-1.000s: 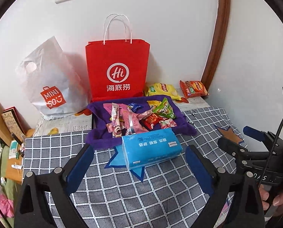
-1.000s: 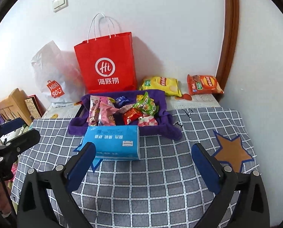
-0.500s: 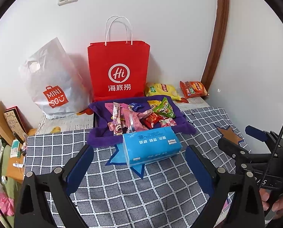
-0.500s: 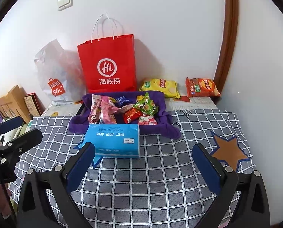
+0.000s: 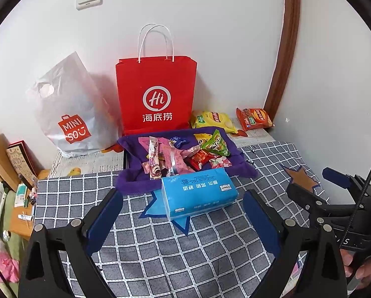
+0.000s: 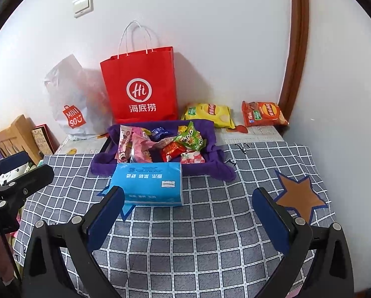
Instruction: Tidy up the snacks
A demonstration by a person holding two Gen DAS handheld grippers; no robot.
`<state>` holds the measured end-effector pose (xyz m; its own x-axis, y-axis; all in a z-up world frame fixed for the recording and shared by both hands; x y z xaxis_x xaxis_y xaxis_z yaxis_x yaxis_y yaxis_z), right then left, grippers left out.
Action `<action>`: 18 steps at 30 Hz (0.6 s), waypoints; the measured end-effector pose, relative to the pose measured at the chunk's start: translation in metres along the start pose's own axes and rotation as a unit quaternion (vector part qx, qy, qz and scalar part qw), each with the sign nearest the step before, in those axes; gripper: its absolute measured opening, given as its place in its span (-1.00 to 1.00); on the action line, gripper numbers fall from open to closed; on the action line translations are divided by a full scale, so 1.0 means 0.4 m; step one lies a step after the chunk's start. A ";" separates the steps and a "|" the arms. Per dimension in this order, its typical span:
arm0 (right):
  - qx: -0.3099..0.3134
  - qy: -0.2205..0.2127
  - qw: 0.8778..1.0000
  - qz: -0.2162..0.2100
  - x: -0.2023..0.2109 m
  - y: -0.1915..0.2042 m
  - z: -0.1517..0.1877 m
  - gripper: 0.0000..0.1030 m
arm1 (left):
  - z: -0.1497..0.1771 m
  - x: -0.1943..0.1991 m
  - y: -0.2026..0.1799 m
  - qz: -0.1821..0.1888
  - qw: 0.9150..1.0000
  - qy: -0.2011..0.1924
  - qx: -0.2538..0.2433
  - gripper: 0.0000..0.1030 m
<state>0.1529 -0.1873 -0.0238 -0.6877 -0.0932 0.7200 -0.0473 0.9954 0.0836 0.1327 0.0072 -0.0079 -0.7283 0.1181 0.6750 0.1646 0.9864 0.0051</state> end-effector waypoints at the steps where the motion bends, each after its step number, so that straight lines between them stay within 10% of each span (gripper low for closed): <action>1: 0.000 0.000 1.000 0.000 0.000 0.000 0.000 0.96 | 0.000 0.000 0.000 0.000 1.000 0.000 -0.001 0.90; 18: 0.005 -0.004 1.000 -0.006 0.002 0.014 -0.003 0.96 | 0.000 -0.001 -0.002 0.001 1.000 0.000 0.000 0.90</action>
Point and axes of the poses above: each gripper's, at about its wrist camera, not at the fingertips, and x roughly against the way its jaws point, y to its left, z to its underside, the point moved 6 cm from there along -x, roughly the way its jaws point, and after that the axes turned 5 degrees about -x, right-handed, at the moved point
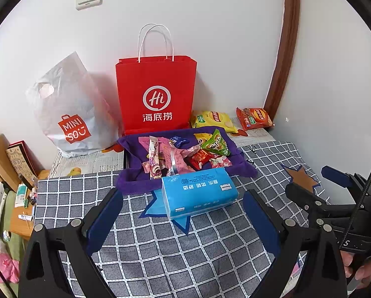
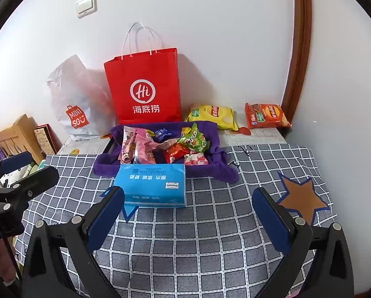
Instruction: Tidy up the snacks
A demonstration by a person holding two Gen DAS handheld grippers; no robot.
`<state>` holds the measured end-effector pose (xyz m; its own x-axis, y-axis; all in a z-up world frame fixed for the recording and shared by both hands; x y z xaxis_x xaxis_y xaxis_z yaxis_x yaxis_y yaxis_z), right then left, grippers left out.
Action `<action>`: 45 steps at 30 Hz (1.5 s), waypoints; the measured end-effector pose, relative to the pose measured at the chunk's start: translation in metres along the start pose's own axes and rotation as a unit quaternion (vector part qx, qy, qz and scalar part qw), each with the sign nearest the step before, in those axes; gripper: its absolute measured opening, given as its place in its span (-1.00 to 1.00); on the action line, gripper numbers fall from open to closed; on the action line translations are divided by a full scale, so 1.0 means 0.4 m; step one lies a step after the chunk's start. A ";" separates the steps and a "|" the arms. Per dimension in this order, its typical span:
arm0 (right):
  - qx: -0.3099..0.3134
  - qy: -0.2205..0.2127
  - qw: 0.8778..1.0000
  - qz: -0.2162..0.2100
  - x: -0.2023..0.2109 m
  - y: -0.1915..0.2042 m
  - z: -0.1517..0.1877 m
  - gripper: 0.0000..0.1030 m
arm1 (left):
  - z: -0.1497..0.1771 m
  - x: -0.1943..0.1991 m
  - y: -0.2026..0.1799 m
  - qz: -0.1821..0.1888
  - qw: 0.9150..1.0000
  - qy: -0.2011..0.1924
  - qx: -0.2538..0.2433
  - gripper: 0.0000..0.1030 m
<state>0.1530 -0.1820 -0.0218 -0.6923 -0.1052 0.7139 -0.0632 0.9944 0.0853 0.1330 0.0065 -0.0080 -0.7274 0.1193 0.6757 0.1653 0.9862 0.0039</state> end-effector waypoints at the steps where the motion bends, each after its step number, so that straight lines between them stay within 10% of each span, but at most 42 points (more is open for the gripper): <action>1: 0.000 0.000 1.000 -0.001 0.000 0.001 -0.001 0.96 | 0.000 0.000 0.000 0.000 1.000 0.000 0.000 0.90; 45: -0.002 -0.006 1.000 -0.010 0.005 0.013 -0.005 0.96 | 0.006 0.012 0.028 -0.004 1.000 -0.002 0.008 0.90</action>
Point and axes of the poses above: each gripper's, at about its wrist camera, not at the fingertips, and x roughly against the way its jaws point, y to its left, z to its underside, the point moved 6 cm from there along -x, roughly the way its jaws point, and after that the axes turned 5 degrees about -x, right-handed, at the moved point
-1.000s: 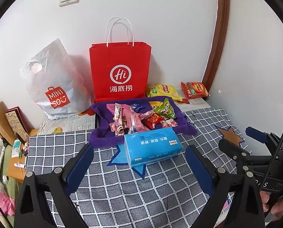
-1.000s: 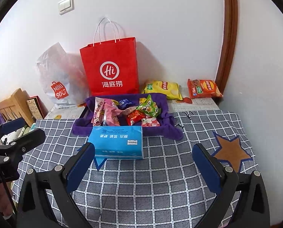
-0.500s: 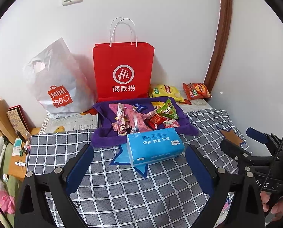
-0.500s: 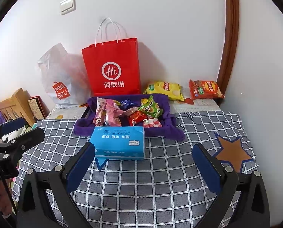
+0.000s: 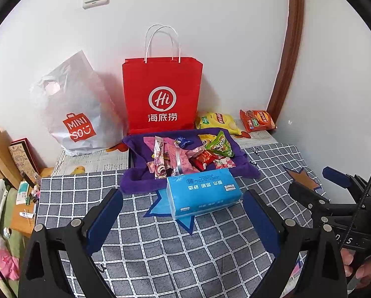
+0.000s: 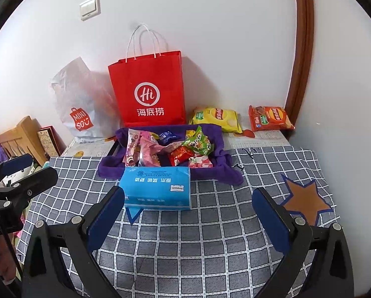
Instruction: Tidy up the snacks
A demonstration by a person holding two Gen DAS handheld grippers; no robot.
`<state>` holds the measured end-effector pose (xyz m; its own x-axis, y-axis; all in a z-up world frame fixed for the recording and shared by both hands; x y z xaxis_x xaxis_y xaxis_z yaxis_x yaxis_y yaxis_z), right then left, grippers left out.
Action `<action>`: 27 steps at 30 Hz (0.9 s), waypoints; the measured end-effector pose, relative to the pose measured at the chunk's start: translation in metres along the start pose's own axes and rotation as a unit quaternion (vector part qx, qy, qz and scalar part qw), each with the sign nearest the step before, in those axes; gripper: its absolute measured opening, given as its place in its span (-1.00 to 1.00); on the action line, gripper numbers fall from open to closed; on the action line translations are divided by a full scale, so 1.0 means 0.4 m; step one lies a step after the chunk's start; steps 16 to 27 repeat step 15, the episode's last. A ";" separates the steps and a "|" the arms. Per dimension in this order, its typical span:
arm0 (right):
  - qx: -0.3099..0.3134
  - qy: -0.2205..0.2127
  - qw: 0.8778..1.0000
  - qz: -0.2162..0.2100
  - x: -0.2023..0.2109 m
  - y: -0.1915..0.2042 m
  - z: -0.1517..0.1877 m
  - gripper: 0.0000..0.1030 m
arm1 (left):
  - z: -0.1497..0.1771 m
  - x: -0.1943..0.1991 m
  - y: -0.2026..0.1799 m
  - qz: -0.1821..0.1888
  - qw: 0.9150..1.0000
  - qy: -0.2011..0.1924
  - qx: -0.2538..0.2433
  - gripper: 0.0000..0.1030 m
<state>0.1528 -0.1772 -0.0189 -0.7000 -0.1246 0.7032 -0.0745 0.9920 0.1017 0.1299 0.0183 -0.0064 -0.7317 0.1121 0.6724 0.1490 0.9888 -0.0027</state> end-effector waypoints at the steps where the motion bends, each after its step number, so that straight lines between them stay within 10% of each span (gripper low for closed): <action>1: 0.000 -0.001 1.000 -0.001 0.000 0.000 0.000 0.96 | 0.000 0.001 0.000 0.001 1.000 0.000 0.000 0.90; 27: 0.003 -0.003 1.000 -0.006 -0.002 0.008 -0.003 0.96 | -0.002 -0.012 0.001 -0.002 1.000 0.000 -0.003 0.90</action>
Point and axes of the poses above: each gripper's, at about its wrist camera, not at the fingertips, and x roughly against the way its jaws point, y to its left, z to its underside, the point moved 6 cm from there along -x, roughly the way its jaws point, and after that the axes turned 5 degrees about -x, right-handed, at the moved point
